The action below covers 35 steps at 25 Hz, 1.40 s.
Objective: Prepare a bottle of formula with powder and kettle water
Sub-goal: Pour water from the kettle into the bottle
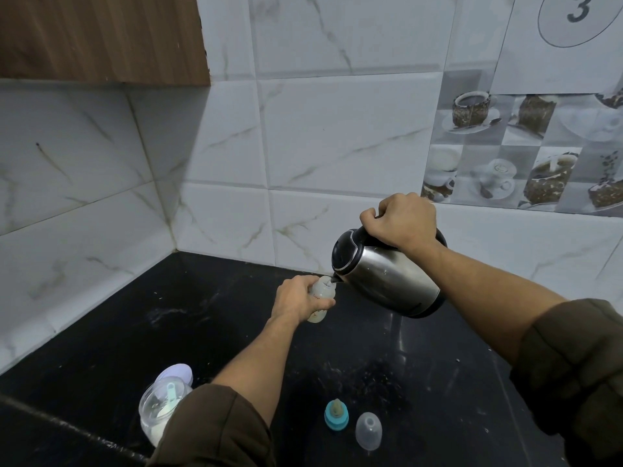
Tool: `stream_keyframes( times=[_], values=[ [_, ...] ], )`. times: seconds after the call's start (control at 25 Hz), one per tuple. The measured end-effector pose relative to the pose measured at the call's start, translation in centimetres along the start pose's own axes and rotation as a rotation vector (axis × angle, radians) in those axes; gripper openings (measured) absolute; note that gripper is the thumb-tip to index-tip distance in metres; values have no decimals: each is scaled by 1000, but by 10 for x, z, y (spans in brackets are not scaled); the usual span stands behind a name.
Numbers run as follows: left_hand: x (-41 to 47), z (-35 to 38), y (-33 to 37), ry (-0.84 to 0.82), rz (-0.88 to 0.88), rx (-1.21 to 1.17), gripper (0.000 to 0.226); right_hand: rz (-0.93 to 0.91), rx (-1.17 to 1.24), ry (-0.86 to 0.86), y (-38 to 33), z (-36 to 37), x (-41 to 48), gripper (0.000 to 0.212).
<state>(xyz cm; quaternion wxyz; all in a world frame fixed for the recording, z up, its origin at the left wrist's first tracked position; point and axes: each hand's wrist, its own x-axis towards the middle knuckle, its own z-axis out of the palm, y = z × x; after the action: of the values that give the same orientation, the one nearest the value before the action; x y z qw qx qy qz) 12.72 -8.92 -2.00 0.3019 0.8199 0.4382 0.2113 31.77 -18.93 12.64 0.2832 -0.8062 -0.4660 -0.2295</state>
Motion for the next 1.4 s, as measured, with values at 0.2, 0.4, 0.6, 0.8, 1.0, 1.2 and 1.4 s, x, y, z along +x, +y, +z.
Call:
stream_keyframes(
  times=[0.2,0.4,0.6,0.8,1.0,1.2,1.4],
  values=[
    [0,-1,-2,22,10,-74,48,88,100,18,14,3,0,42],
    [-2,0,1,44,10,-118,51,282,227,47,36,13,-11,41],
    [-6,4,-1,47,-18,-150,51,488,396,27,58,31,-37,38],
    [-17,16,-12,13,-60,-106,58,617,433,2,71,50,-63,38],
    [-27,32,-29,-27,-96,-85,62,740,461,3,86,66,-89,40],
    [-33,41,-32,-50,-106,-80,61,832,476,22,95,76,-106,41],
    [-38,43,-35,-58,-109,-88,60,864,528,38,102,84,-114,39]
  ],
)
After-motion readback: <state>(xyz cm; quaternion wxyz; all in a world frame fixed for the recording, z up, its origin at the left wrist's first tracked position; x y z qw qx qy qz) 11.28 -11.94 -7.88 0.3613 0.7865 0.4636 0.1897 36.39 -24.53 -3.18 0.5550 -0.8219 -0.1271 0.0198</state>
